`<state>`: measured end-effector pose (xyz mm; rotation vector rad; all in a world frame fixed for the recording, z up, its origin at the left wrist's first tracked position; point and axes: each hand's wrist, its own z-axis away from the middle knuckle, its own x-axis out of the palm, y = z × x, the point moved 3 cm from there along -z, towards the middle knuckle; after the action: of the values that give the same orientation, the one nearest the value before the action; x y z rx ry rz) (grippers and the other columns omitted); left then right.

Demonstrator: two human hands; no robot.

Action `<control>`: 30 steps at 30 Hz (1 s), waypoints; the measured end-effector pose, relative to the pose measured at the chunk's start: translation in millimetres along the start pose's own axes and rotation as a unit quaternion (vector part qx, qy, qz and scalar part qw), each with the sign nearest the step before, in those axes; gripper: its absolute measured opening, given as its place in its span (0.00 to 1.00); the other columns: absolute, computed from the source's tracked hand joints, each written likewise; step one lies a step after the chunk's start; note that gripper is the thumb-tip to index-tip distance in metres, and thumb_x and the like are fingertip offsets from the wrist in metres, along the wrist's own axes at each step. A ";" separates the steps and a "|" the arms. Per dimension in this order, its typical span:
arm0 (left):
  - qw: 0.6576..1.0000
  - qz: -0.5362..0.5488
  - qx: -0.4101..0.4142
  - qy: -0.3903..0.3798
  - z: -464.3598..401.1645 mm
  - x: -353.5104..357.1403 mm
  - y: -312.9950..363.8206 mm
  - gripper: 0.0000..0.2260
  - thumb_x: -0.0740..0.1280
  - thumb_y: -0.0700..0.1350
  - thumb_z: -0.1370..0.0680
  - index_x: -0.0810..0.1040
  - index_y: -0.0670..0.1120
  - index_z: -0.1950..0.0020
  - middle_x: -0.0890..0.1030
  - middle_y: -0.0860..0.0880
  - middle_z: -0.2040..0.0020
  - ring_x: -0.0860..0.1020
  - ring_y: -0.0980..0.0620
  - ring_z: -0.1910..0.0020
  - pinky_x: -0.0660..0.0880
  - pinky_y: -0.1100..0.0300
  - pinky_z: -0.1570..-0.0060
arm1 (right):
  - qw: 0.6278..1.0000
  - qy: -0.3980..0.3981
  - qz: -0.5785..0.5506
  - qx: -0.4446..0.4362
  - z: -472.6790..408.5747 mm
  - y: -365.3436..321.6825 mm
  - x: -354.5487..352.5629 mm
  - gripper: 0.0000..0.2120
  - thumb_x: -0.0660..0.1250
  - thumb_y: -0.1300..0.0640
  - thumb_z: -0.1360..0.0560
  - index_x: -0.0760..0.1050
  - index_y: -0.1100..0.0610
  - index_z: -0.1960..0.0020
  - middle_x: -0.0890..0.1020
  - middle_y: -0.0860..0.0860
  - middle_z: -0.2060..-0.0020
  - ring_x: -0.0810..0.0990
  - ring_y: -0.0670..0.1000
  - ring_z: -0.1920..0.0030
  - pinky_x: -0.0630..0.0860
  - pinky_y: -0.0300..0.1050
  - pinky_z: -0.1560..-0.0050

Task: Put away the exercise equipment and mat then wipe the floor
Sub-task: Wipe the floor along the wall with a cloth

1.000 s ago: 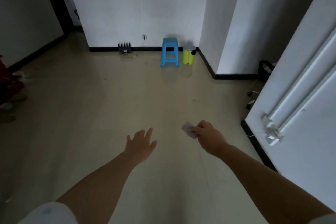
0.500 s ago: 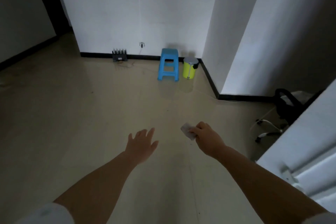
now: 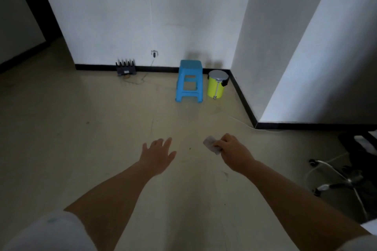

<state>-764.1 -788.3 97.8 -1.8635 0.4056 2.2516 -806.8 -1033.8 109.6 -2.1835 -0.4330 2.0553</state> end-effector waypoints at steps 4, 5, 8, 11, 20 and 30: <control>1.000 0.011 0.004 0.004 -101.0 -25.9 -17.8 0.26 0.50 0.58 0.19 0.51 0.50 0.22 0.61 0.46 0.25 0.62 0.47 0.27 0.55 0.45 0.29 | 0.999 0.017 0.003 0.030 -86.7 37.0 -8.7 0.15 0.60 0.65 0.24 0.77 0.58 0.40 0.74 0.57 0.49 0.72 0.57 0.47 0.72 0.48 0.51; 1.000 0.011 0.008 0.002 -124.9 -28.7 -20.5 0.26 0.50 0.58 0.19 0.51 0.50 0.22 0.61 0.46 0.25 0.61 0.47 0.27 0.55 0.45 0.29 | 0.999 0.017 0.003 0.032 -109.1 45.9 -9.0 0.15 0.60 0.65 0.24 0.77 0.57 0.40 0.74 0.57 0.49 0.72 0.57 0.47 0.72 0.48 0.51; 1.000 0.013 0.011 -0.009 -198.2 -31.0 -30.6 0.26 0.49 0.58 0.19 0.50 0.51 0.22 0.60 0.47 0.25 0.61 0.48 0.27 0.55 0.45 0.29 | 1.000 0.013 0.007 0.022 -183.1 72.6 -5.8 0.15 0.60 0.65 0.25 0.78 0.56 0.40 0.74 0.57 0.49 0.72 0.57 0.47 0.72 0.49 0.50; 1.000 0.016 0.003 -0.008 -279.1 -34.0 -46.3 0.27 0.49 0.58 0.19 0.50 0.51 0.22 0.60 0.47 0.24 0.60 0.48 0.26 0.54 0.45 0.28 | 0.999 0.036 -0.001 0.012 -271.6 97.0 -2.2 0.15 0.61 0.66 0.26 0.79 0.58 0.42 0.75 0.59 0.51 0.73 0.58 0.48 0.72 0.48 0.52; 0.999 0.036 -0.033 -0.006 -522.3 -90.0 -91.7 0.26 0.50 0.58 0.18 0.51 0.51 0.22 0.59 0.46 0.24 0.60 0.47 0.26 0.55 0.45 0.28 | 1.000 0.016 0.000 -0.003 -530.2 172.8 -4.3 0.15 0.60 0.64 0.25 0.78 0.58 0.41 0.75 0.59 0.50 0.73 0.59 0.47 0.73 0.50 0.49; 0.998 0.033 -0.044 -0.035 -776.4 -112.8 -172.8 0.27 0.49 0.58 0.18 0.50 0.50 0.22 0.59 0.45 0.24 0.60 0.46 0.26 0.55 0.44 0.28 | 1.000 -0.007 0.018 -0.021 -784.0 218.3 31.6 0.15 0.61 0.66 0.26 0.78 0.60 0.42 0.74 0.60 0.51 0.73 0.60 0.49 0.73 0.51 0.52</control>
<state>33.5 -876.4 59.6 -1.8325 0.3666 2.4076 -0.4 -1144.5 79.4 -2.2171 -0.4451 2.1001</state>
